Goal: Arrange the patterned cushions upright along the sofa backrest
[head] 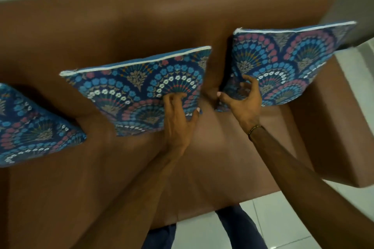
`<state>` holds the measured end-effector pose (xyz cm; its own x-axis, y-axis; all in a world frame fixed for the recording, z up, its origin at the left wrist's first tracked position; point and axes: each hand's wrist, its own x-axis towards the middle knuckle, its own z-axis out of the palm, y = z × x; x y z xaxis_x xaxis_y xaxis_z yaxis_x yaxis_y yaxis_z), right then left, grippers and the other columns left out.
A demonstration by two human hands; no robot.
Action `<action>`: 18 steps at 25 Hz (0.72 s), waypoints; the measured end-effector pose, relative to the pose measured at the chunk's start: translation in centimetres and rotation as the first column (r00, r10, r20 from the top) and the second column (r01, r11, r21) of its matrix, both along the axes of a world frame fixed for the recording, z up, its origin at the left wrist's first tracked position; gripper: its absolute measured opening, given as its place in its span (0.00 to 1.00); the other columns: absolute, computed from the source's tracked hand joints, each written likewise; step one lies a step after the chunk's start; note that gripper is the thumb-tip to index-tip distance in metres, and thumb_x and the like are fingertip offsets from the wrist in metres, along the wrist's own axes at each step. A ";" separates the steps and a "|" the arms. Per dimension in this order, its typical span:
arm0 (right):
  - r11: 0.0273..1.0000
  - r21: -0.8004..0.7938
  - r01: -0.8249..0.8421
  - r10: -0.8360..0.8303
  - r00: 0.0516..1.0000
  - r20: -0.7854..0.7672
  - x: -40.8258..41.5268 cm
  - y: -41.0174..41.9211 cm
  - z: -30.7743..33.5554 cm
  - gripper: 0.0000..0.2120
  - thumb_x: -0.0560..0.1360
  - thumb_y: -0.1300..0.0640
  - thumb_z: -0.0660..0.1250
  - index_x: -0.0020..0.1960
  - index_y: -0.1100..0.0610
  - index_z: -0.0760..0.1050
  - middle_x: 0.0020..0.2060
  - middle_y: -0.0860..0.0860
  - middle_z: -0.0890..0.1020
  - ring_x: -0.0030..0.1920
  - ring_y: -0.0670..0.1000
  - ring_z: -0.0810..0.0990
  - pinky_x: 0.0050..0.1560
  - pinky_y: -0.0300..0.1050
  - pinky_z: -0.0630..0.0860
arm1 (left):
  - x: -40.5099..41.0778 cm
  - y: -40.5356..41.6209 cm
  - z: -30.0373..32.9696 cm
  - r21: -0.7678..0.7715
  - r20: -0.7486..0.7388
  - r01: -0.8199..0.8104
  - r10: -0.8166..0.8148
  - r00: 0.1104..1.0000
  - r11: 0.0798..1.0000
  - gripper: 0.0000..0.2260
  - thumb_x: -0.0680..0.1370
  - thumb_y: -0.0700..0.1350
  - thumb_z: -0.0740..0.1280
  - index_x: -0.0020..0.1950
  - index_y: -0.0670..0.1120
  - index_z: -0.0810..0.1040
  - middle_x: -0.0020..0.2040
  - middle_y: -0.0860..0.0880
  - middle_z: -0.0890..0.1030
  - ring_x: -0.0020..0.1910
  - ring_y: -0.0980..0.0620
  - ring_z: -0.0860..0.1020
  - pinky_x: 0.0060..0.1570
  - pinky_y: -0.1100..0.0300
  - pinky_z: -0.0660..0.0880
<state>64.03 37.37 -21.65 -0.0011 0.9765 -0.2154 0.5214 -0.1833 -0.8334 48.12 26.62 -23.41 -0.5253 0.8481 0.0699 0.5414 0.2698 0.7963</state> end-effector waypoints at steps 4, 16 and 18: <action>0.972 0.052 0.230 -0.229 0.973 -0.030 10.1 6.0 0.2 0.42 0.66 0.41 0.85 0.73 0.51 0.70 0.64 0.49 0.78 0.62 0.51 0.79 0.64 0.56 0.81 | 7.8 6.7 -1.6 -0.007 0.115 0.086 -0.084 0.990 0.996 0.29 0.76 0.42 0.78 0.74 0.41 0.72 0.71 0.38 0.73 0.65 0.40 0.78 0.62 0.43 0.79; 0.989 -0.136 -0.065 0.026 0.962 -0.271 22.3 19.8 -6.0 0.58 0.58 0.47 0.91 0.81 0.49 0.64 0.71 0.47 0.81 0.69 0.48 0.82 0.65 0.53 0.83 | 16.8 17.8 -3.8 -0.116 0.275 -0.111 0.140 0.951 0.987 0.55 0.67 0.40 0.86 0.82 0.33 0.52 0.70 0.50 0.67 0.62 0.71 0.64 0.56 0.90 0.57; 0.988 -0.136 -0.075 0.039 0.967 -0.253 22.1 19.8 -6.4 0.59 0.60 0.48 0.90 0.82 0.50 0.62 0.71 0.46 0.80 0.69 0.46 0.81 0.68 0.50 0.82 | 16.4 17.8 -3.9 -0.161 0.275 -0.088 0.131 0.952 0.983 0.58 0.68 0.44 0.86 0.84 0.37 0.49 0.73 0.48 0.69 0.69 0.61 0.68 0.58 0.87 0.60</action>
<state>86.10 57.20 -28.06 -0.1268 0.9323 -0.3387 0.3139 -0.2862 -0.9053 64.48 44.44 -27.28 -0.5955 0.7741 -0.2146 0.2597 0.4383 0.8605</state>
